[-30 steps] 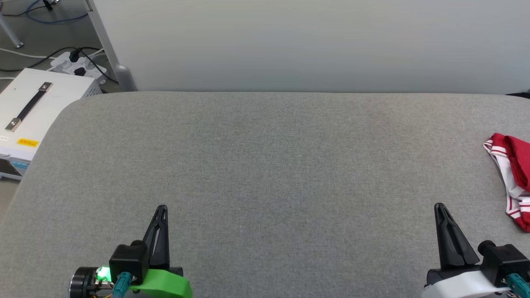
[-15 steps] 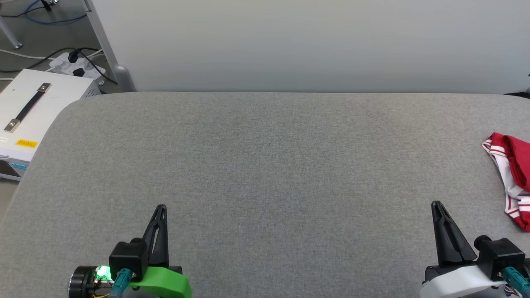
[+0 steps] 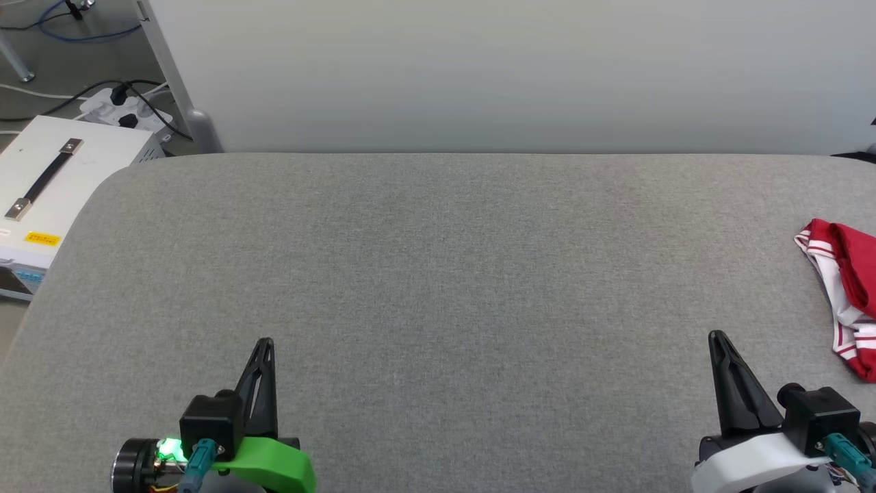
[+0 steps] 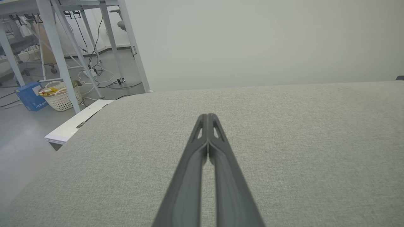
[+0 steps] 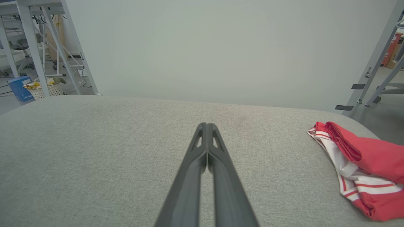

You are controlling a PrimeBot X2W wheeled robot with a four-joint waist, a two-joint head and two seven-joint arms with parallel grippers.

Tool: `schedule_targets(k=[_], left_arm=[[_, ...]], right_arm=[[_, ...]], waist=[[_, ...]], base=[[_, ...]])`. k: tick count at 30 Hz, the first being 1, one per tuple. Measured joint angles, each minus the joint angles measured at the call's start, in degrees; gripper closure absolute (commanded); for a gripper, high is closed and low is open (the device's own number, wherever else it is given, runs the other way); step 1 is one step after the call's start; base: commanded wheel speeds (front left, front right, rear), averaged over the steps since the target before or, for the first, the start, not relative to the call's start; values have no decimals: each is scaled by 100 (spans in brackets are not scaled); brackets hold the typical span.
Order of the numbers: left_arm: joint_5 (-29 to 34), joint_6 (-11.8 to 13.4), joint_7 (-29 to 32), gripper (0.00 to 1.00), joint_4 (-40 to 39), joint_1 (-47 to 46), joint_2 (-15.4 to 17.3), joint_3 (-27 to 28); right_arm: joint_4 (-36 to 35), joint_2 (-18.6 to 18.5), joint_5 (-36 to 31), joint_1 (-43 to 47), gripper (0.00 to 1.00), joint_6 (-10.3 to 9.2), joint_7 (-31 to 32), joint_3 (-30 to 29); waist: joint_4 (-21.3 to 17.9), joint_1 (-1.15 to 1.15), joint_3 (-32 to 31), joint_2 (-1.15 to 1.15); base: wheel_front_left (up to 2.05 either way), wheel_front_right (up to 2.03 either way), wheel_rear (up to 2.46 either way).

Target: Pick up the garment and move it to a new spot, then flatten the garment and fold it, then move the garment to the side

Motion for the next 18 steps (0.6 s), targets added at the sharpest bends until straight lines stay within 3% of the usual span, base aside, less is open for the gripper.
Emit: schedule_targets(k=[18], left_arm=[[10,0,215,100,-38,-81,-56,45]], right_arm=[[37,1,-71,-106,100,0,202,27]], waist=[[-23,0,-6,0]], base=[[0,0,0]])
